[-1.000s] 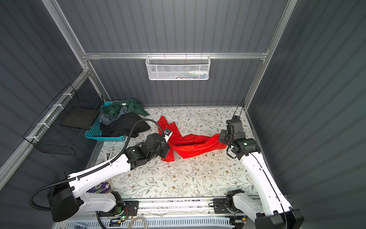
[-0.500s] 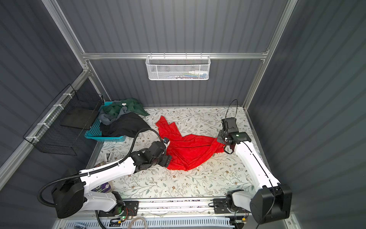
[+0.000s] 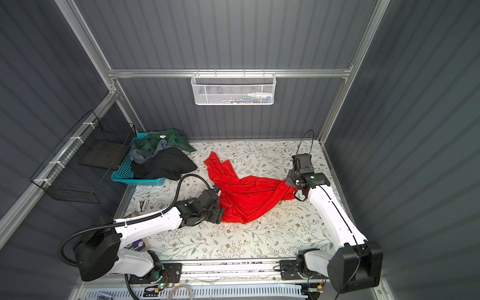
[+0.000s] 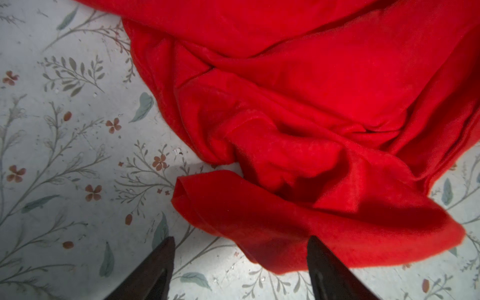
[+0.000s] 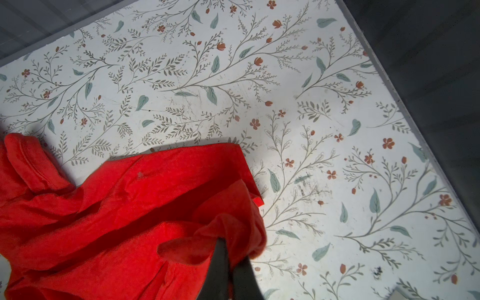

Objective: Fold and stack the t-shirts

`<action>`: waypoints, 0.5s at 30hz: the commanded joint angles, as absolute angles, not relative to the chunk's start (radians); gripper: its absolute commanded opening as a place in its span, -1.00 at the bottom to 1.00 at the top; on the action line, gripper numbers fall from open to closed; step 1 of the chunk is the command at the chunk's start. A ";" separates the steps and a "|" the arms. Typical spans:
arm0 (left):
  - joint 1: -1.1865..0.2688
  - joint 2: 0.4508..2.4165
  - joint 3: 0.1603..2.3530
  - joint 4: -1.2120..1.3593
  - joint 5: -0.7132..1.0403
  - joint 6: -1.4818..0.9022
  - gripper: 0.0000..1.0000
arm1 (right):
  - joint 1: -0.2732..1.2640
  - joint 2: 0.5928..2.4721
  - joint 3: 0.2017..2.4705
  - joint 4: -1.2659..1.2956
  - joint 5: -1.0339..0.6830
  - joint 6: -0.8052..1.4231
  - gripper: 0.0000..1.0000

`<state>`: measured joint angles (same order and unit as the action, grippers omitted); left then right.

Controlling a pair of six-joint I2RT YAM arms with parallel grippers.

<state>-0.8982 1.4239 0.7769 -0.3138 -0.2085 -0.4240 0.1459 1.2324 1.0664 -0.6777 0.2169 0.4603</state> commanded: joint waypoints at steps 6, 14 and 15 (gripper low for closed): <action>-0.884 1.483 0.778 -0.224 -0.150 -0.498 0.50 | 0.140 1.214 1.050 -0.666 0.218 0.449 -1.00; -0.866 1.545 0.780 -0.182 -0.124 -0.517 0.24 | 0.134 1.199 1.025 -0.650 0.207 0.451 -1.00; -0.866 1.544 0.779 -0.177 -0.126 -0.518 0.20 | 0.132 1.198 1.022 -0.649 0.207 0.451 -1.00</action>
<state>-0.8742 1.5375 0.7769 -0.2058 -0.1444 -0.4953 0.1394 1.2179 1.0355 -0.6571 0.2073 0.4595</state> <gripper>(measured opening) 0.608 0.049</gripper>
